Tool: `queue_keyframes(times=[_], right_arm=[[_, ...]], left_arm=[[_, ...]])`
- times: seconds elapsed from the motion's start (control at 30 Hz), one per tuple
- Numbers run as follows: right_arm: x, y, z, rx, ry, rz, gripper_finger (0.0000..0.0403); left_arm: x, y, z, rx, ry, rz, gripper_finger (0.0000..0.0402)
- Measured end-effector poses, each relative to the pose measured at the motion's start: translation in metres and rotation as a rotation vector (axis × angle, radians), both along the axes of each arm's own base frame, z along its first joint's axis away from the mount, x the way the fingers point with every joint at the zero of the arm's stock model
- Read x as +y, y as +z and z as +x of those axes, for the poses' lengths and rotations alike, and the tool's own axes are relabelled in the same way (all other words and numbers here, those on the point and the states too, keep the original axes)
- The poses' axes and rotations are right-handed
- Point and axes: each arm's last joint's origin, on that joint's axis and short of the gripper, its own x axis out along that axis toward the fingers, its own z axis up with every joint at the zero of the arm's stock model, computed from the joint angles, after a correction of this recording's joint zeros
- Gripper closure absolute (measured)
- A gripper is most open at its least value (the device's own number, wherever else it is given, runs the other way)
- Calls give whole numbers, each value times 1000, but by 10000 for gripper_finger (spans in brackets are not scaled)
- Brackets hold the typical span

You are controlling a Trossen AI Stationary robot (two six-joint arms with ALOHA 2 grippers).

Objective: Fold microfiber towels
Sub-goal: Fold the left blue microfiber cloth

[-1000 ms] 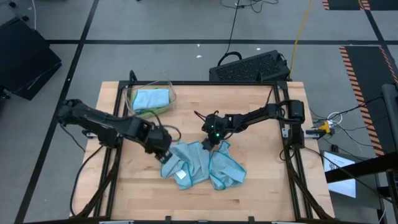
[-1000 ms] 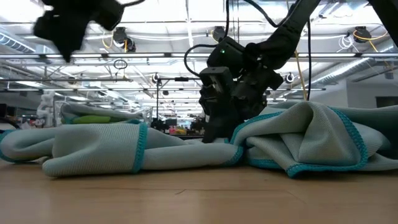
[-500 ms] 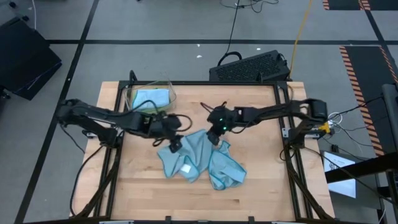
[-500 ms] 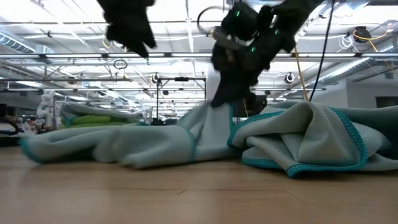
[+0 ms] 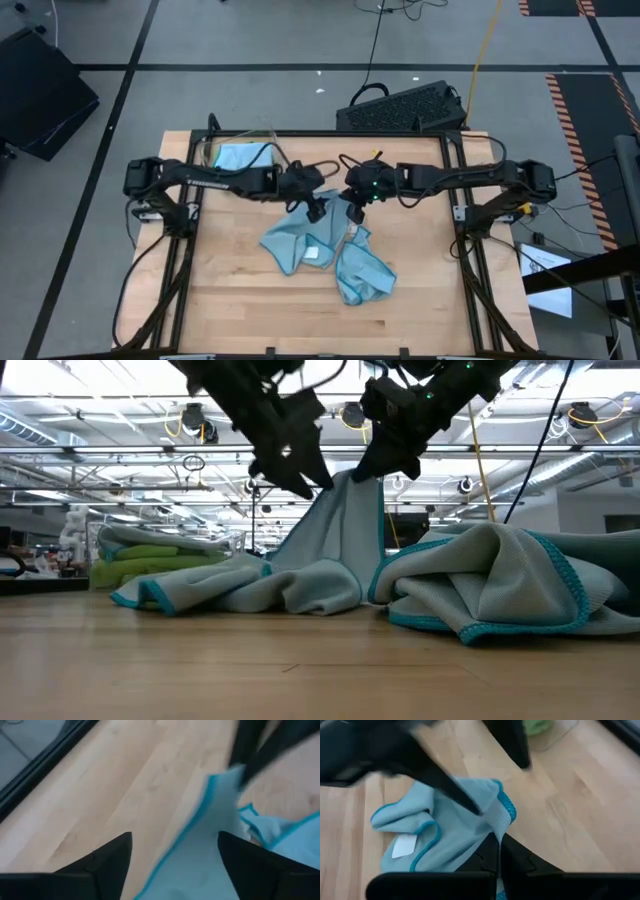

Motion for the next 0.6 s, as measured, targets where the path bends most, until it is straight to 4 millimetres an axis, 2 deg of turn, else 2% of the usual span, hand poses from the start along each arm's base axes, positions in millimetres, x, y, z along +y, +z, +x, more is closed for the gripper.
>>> queue_keyframes(times=[0.2, 0.3, 0.5, 0.6], right_arm=[[0, 3, -1, -9, -16, -34, 401], [-1, 4, -1, -12, -13, -53, 401], [-1, 4, -1, -10, -7, -58, 399], [0, 4, -2, -10, -8, -44, 382]], left_arm=[[26, -2, 4, -64, -197, -114, 180], [33, -8, 6, -64, -228, -130, 227], [40, -6, 5, -95, -294, -156, 341], [39, -1, 2, -93, -292, -156, 390]])
